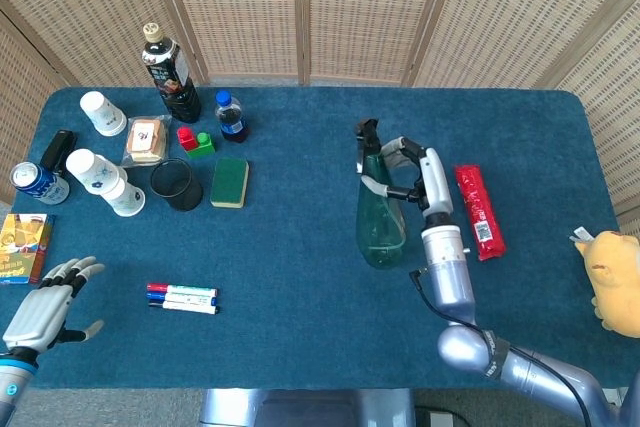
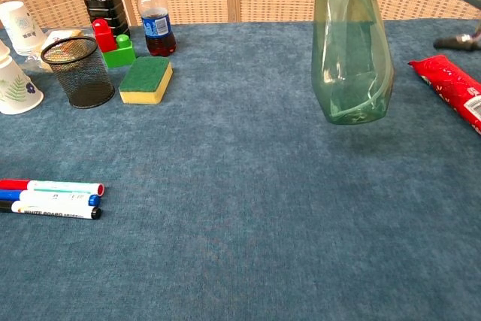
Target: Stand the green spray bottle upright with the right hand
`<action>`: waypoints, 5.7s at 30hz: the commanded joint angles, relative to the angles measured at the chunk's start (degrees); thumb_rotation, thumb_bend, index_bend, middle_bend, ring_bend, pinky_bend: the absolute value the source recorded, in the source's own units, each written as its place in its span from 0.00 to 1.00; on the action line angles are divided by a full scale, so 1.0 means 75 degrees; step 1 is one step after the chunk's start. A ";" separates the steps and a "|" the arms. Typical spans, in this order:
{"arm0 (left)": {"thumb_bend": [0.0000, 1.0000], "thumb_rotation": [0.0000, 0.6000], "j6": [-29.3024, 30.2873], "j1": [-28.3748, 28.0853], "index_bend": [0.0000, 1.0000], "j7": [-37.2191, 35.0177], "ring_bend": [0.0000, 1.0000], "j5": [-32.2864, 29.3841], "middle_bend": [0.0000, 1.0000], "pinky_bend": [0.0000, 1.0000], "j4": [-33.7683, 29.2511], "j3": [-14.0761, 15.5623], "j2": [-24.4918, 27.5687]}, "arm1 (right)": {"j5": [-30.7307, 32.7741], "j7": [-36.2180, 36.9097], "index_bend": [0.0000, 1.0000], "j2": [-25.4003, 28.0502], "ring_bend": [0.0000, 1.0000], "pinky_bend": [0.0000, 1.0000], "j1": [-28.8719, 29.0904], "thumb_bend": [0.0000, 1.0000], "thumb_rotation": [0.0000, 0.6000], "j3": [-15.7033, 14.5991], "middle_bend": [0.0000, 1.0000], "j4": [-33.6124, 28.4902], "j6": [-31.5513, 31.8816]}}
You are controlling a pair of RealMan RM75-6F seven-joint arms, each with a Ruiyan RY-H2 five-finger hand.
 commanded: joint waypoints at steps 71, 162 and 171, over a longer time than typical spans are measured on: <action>0.30 1.00 0.0205 -0.0208 0.16 0.1383 0.00 -0.0401 0.10 0.00 -0.1253 -0.0066 0.0314 | -0.3922 0.5178 0.44 -0.2915 0.33 0.23 0.0351 0.13 1.00 -0.2096 0.43 0.7598 0.3091; 0.31 1.00 0.0077 -0.0407 0.16 0.1559 0.00 -0.0349 0.10 0.00 -0.1309 -0.0017 0.0182 | -0.3819 0.5538 0.30 -0.2171 0.27 0.16 -0.0062 0.16 0.45 -0.2399 0.37 0.7373 0.2551; 0.30 1.00 0.0067 -0.0427 0.16 0.1595 0.00 -0.0356 0.10 0.00 -0.1331 -0.0014 0.0177 | -0.3758 0.5635 0.30 -0.2058 0.27 0.15 -0.0257 0.16 0.44 -0.2422 0.37 0.7450 0.2580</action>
